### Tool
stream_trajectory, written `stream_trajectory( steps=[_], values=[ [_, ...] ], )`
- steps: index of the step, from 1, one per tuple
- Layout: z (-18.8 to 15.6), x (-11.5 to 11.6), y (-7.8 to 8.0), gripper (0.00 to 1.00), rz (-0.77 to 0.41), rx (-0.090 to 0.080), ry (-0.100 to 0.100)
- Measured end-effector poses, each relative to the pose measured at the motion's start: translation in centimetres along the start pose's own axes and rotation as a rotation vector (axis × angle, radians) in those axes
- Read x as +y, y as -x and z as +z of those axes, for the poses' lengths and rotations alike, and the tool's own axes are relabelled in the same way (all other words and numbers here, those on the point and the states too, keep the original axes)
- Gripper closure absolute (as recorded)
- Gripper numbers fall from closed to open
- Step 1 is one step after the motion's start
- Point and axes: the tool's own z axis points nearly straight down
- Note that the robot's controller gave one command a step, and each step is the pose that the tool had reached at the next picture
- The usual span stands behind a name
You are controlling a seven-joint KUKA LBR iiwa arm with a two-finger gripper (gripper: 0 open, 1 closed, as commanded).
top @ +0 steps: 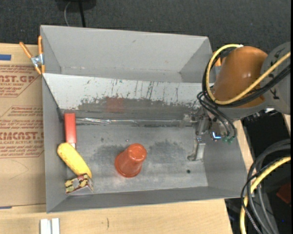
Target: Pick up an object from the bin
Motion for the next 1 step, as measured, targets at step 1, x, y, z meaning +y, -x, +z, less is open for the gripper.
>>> stream_trajectory(
  steps=[1],
  values=[
    [-0.46, 0.03, 0.15, 0.00, -0.001, -0.008, -0.001]
  ],
)
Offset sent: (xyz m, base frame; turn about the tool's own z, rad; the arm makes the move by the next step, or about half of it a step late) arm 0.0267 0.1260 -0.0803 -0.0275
